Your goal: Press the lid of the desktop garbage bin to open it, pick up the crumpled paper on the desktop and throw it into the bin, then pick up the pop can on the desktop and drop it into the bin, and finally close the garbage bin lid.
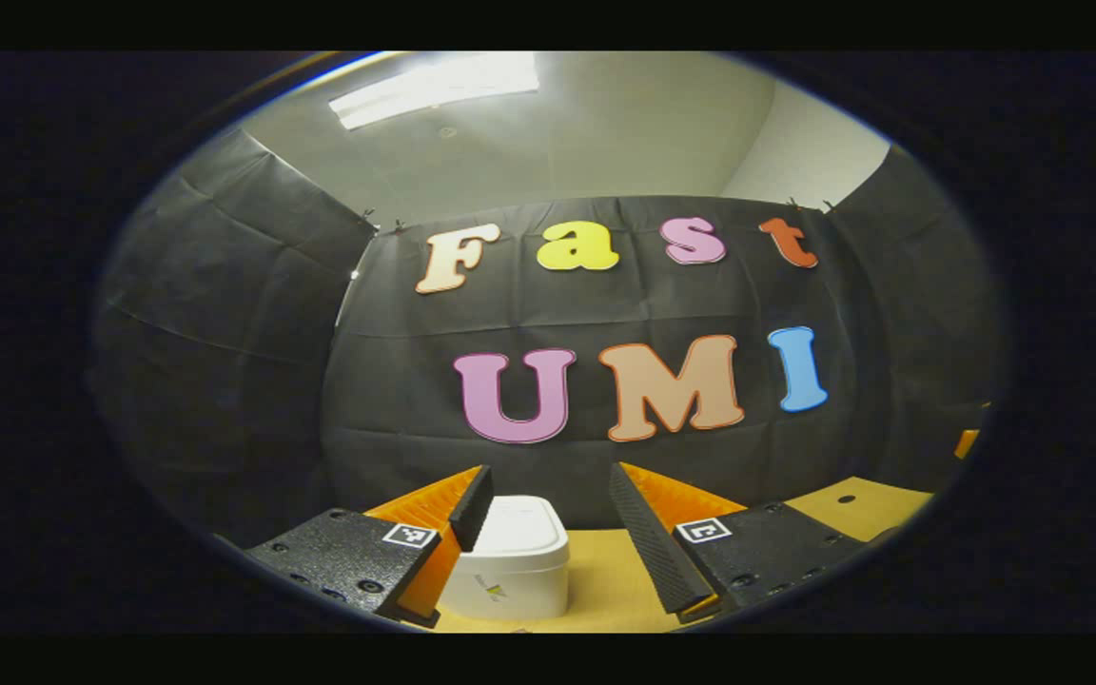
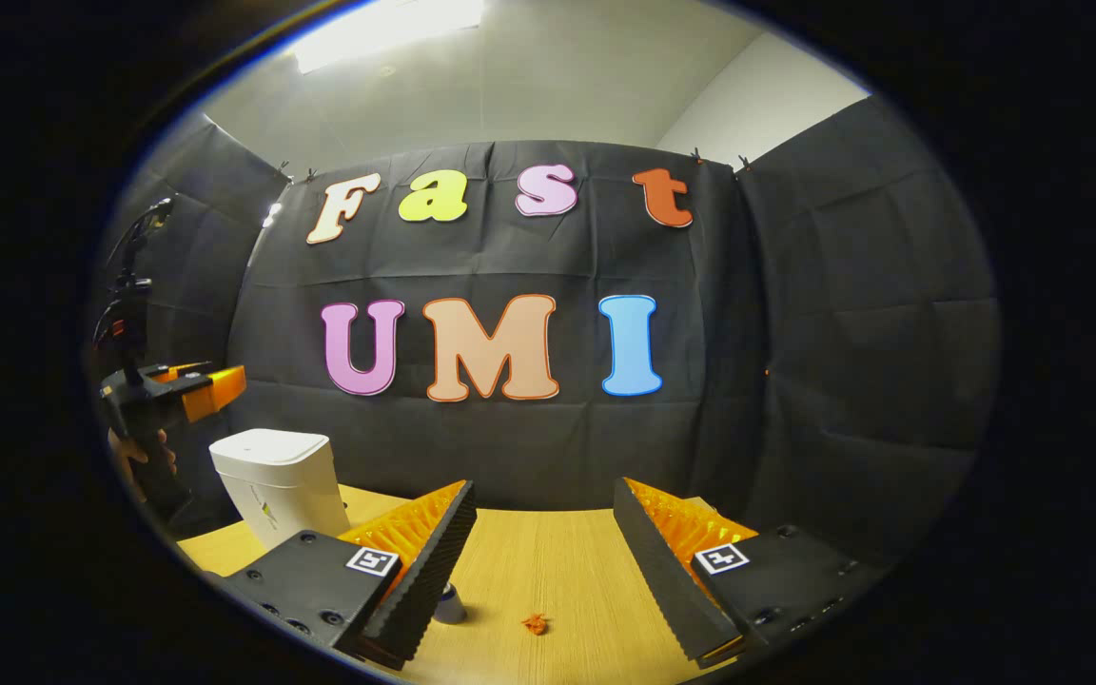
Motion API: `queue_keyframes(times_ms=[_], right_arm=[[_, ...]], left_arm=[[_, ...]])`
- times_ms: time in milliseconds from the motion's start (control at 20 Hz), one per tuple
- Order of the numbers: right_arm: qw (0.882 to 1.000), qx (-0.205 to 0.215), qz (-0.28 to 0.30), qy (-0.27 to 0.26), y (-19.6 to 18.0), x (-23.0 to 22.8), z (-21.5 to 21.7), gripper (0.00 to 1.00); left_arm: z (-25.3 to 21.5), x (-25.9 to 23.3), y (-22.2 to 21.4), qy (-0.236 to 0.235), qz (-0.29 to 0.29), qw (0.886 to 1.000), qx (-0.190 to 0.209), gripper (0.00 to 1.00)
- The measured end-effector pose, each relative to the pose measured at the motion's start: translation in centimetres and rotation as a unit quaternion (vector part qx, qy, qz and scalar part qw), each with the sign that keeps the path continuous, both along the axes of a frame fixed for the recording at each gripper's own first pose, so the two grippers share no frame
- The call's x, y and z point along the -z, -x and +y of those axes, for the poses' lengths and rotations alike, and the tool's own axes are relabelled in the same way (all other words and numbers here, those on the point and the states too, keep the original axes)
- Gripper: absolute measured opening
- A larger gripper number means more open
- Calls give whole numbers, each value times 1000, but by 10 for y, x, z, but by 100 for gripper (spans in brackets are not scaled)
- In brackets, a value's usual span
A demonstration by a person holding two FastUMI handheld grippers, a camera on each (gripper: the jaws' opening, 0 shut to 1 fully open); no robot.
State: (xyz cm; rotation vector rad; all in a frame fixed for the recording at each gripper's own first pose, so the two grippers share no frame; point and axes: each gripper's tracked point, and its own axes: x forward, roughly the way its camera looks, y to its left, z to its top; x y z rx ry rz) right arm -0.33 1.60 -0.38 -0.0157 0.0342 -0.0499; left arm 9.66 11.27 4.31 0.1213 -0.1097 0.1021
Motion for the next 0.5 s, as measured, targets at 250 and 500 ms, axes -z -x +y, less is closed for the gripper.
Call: queue_keyframes(times_ms=[250, 500], right_arm=[[1000, 19, 13, 13, 8, 8, 3, 97], [998, 29, 29, 38, 13, 16, 11, 97]], left_arm=[[49, 44, -47, -14, 45, 998, -32, 72], [76, 115, -73, 22, 126, 991, -41, 27]])
